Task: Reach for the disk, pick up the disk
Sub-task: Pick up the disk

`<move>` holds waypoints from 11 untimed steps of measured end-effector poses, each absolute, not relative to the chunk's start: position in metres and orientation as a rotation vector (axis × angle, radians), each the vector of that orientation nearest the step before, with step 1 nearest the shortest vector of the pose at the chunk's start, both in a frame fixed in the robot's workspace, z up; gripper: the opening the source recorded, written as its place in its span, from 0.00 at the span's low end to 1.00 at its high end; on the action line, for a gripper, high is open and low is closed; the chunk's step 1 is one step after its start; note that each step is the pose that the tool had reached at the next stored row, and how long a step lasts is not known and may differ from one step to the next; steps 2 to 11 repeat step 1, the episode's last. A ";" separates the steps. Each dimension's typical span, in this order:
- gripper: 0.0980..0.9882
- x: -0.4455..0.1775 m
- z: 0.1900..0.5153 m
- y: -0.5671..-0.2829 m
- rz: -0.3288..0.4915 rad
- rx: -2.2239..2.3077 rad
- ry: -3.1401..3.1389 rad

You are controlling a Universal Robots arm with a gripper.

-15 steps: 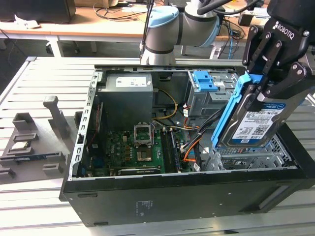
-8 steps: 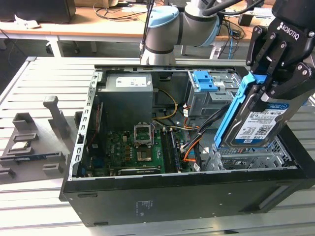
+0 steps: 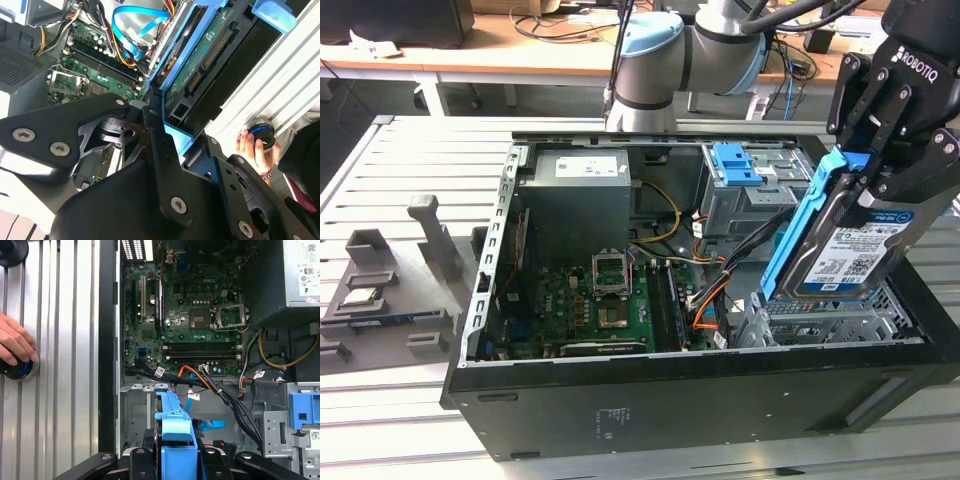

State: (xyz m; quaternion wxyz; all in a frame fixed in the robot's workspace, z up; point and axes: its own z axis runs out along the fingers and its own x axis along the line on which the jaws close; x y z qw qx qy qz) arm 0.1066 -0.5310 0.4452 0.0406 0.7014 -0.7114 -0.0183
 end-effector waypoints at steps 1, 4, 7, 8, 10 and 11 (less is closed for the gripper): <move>0.30 0.107 0.445 -0.531 -0.056 2.148 -2.179; 0.30 0.107 0.445 -0.531 -0.056 2.148 -2.179; 0.30 0.107 0.445 -0.531 -0.056 2.148 -2.179; 0.30 0.107 0.445 -0.531 -0.056 2.148 -2.179; 0.30 0.107 0.445 -0.531 -0.056 2.148 -2.179; 0.30 0.107 0.445 -0.531 -0.056 2.148 -2.179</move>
